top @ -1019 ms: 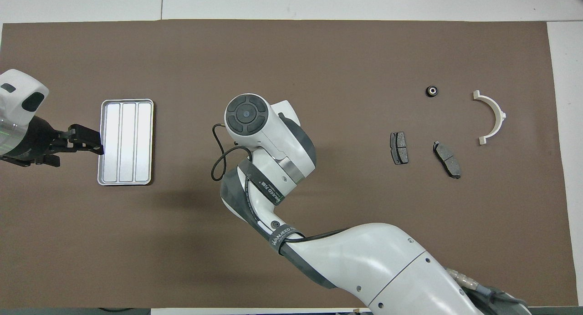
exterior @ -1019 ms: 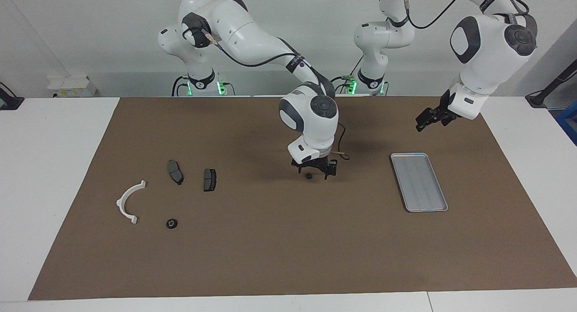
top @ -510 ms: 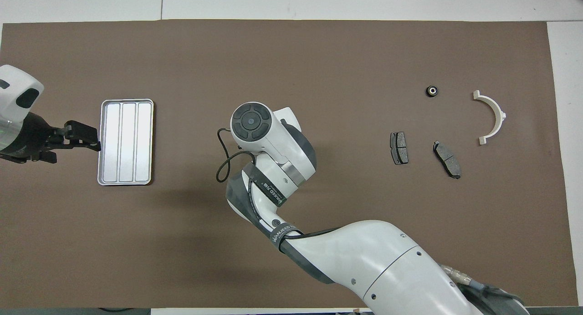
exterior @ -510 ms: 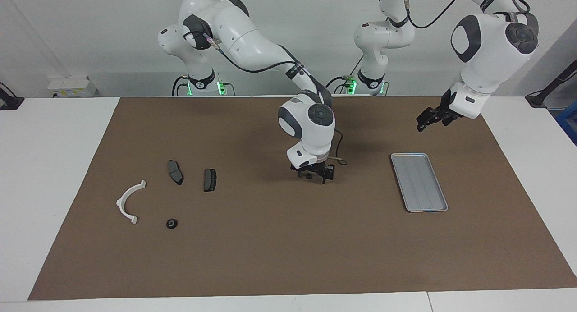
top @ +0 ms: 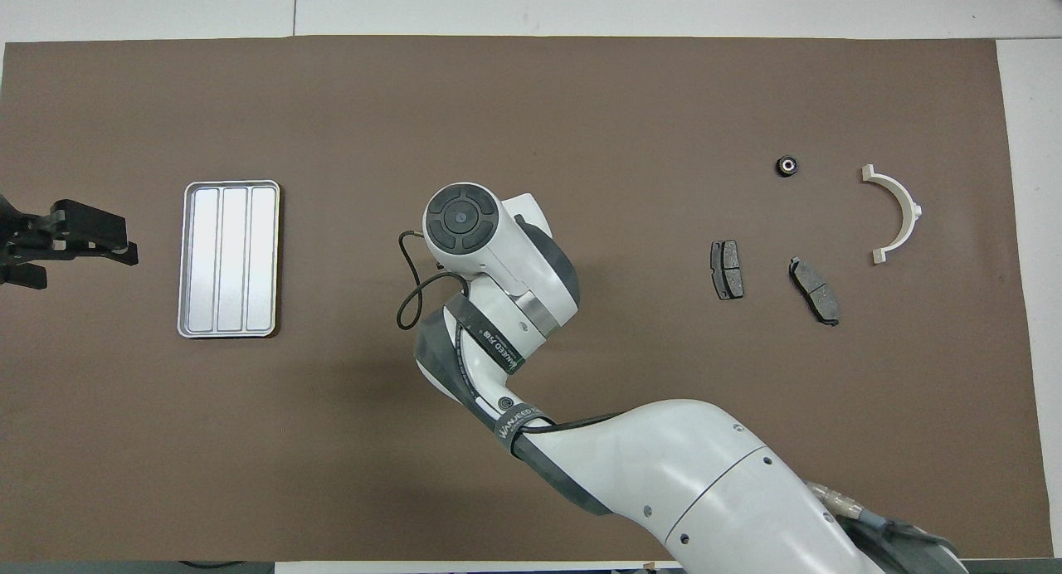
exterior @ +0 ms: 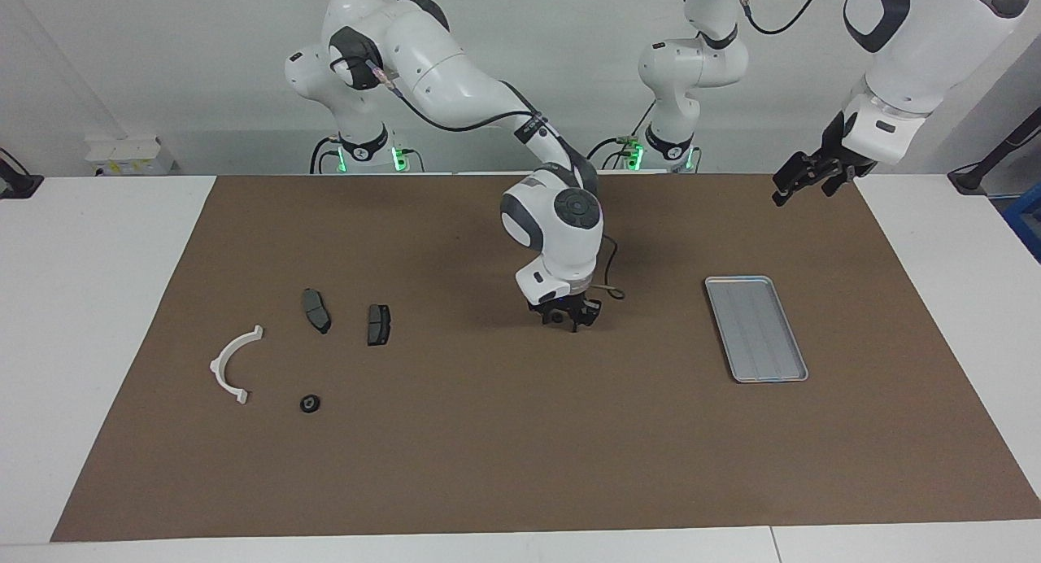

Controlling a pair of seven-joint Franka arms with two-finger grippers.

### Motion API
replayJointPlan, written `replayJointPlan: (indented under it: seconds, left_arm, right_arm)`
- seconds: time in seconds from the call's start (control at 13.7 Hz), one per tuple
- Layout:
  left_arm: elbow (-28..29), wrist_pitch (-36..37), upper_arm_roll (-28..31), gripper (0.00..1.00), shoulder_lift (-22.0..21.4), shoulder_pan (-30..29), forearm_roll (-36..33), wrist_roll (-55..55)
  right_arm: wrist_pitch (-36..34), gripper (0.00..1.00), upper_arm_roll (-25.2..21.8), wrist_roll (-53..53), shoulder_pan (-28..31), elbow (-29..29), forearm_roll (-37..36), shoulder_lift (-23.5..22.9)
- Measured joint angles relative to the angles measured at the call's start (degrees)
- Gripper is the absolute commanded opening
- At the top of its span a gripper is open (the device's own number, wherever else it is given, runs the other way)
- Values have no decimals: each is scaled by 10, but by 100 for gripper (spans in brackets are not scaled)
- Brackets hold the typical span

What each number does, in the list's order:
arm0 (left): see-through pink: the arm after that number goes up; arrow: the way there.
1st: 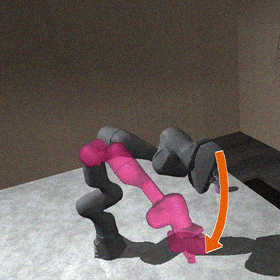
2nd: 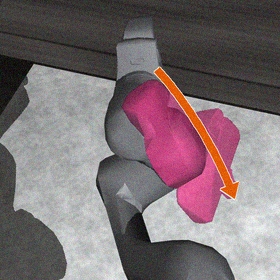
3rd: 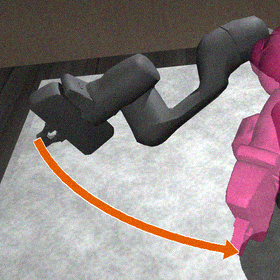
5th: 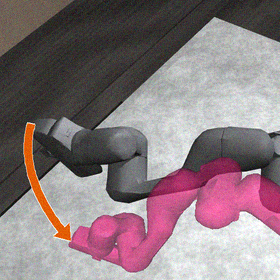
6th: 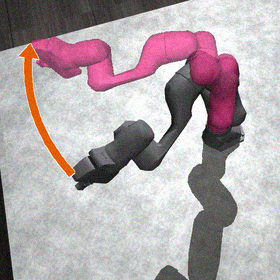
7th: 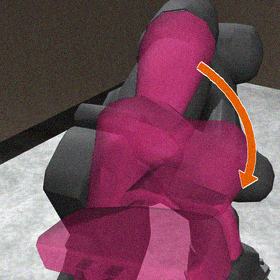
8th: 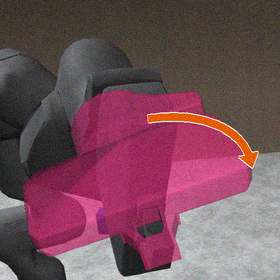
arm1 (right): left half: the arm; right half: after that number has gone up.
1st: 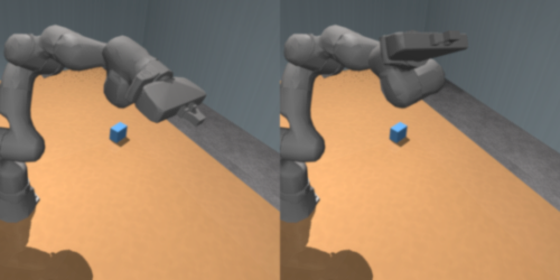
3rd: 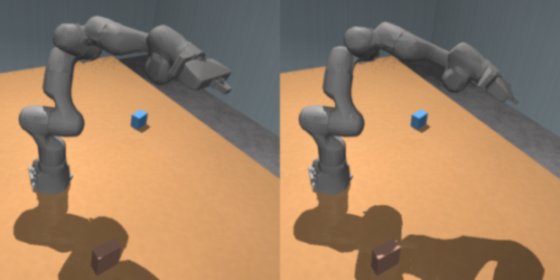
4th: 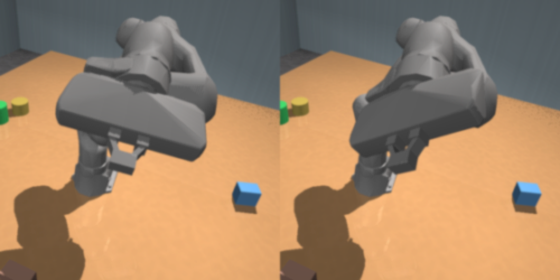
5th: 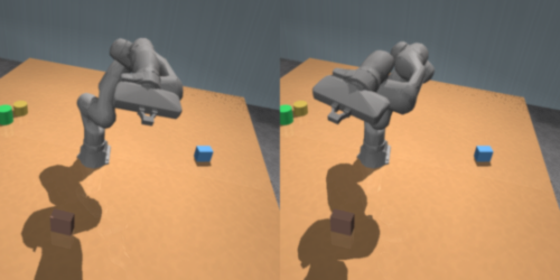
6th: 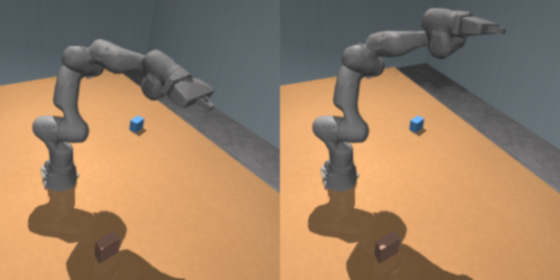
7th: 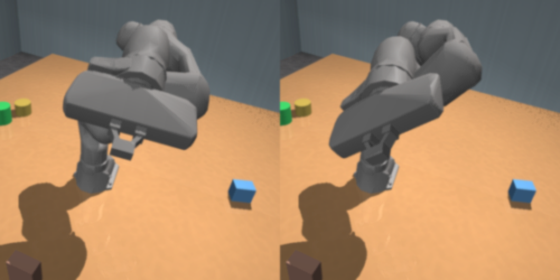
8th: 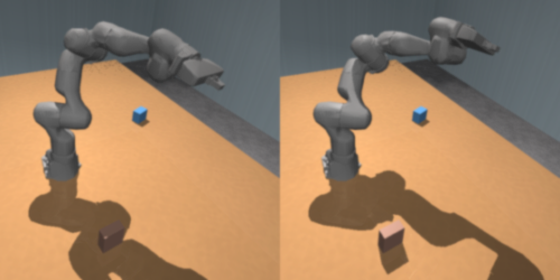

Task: Place bearing gear from tray to pile
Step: 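Lower the right gripper onto the mid-table bearing and grasp it, then carry the bearing beside the first bearing with the right gripper and release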

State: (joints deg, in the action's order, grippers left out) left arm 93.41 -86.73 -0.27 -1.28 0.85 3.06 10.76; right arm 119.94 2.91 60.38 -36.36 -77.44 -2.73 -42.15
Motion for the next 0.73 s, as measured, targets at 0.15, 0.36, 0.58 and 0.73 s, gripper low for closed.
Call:
replayJointPlan:
  seconds: [0.15,0.36,0.58,0.73]
  left_arm:
    - [0,0,-1,100,0,0,0,0]
    - [1,1,-3,100,0,0,0,0]
    - [1,1,-4,100,0,0,0,0]
    - [1,2,-4,100,0,0,0,0]
  right_arm:
    - [-3,0,0,0,1,0,0,1]
    - [-3,0,0,0,1,0,0,1]
    - [-7,0,0,0,1,1,0,1]
    - [-36,0,0,-2,6,7,1,2]
